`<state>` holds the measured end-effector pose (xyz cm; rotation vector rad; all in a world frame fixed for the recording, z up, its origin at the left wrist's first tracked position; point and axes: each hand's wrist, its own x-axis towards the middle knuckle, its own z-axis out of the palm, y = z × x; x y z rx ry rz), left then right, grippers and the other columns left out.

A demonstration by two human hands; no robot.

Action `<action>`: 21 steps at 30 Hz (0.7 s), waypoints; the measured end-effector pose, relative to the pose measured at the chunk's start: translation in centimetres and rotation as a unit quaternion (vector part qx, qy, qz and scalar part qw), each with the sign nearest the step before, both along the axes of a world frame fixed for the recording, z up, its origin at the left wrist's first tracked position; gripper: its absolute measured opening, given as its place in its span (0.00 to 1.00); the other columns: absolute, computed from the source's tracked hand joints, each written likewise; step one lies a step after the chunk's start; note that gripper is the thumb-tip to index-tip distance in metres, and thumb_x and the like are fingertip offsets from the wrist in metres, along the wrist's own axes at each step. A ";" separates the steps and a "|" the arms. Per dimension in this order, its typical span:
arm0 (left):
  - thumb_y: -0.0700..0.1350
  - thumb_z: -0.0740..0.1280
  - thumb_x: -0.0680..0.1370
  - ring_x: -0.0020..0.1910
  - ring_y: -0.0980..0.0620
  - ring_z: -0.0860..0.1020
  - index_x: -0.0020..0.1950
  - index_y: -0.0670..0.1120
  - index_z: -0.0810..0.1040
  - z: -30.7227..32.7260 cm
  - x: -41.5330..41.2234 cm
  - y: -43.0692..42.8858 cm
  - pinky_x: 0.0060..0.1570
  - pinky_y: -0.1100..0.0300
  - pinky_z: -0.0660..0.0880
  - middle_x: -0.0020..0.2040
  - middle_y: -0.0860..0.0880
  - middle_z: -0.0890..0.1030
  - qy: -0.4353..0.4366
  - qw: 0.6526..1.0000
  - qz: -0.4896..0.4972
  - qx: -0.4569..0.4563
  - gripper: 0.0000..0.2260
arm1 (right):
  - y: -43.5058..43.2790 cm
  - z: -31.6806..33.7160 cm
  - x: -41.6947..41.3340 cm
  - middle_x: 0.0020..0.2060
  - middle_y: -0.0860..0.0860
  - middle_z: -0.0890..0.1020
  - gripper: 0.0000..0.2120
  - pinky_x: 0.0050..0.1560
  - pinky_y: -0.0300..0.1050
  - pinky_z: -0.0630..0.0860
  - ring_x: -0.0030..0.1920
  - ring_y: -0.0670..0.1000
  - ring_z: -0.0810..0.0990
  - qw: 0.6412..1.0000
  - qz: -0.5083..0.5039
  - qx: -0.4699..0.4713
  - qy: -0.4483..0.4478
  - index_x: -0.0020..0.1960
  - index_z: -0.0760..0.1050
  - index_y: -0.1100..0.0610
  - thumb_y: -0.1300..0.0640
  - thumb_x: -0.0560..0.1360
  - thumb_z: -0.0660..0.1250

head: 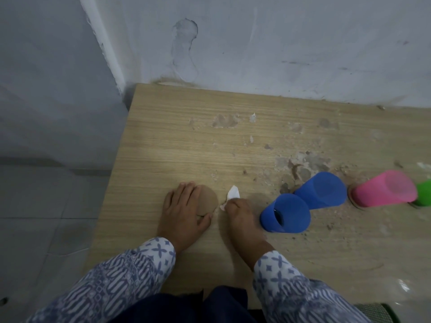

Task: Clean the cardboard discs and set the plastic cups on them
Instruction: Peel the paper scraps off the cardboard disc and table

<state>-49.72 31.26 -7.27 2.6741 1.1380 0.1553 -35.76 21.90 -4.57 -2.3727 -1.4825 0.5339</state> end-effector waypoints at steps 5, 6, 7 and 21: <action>0.63 0.56 0.74 0.70 0.45 0.66 0.70 0.44 0.68 -0.1 -0.2 0.0 0.69 0.48 0.60 0.69 0.44 0.71 -0.004 1.000 -0.005 0.001 0.32 | 2.1 0.6 -0.1 0.61 0.57 0.73 0.13 0.66 0.44 0.64 0.61 0.55 0.69 1.000 -0.006 0.006 0.002 0.61 0.72 0.62 0.62 0.79 0.57; 0.63 0.56 0.73 0.71 0.44 0.66 0.70 0.44 0.68 -0.1 -0.2 0.0 0.69 0.47 0.60 0.69 0.45 0.71 -0.003 1.000 -0.003 -0.002 0.32 | 1.6 0.3 -0.3 0.62 0.56 0.72 0.14 0.65 0.42 0.64 0.62 0.54 0.68 1.000 0.000 -0.013 0.001 0.63 0.71 0.61 0.62 0.79 0.56; 0.63 0.56 0.73 0.70 0.44 0.66 0.70 0.44 0.68 0.0 -0.1 0.0 0.69 0.47 0.61 0.69 0.44 0.71 0.000 1.000 -0.001 -0.003 0.32 | 1.0 0.3 -0.5 0.62 0.55 0.71 0.14 0.64 0.43 0.64 0.62 0.53 0.67 0.999 0.006 -0.034 -0.002 0.63 0.70 0.60 0.62 0.79 0.56; 0.63 0.56 0.72 0.70 0.44 0.67 0.70 0.43 0.69 0.2 -0.1 -0.1 0.69 0.46 0.61 0.69 0.44 0.72 0.005 1.000 0.002 -0.005 0.33 | -0.1 0.5 0.0 0.61 0.54 0.72 0.14 0.62 0.41 0.65 0.61 0.52 0.69 0.998 0.047 -0.019 -0.043 0.63 0.71 0.60 0.61 0.79 0.57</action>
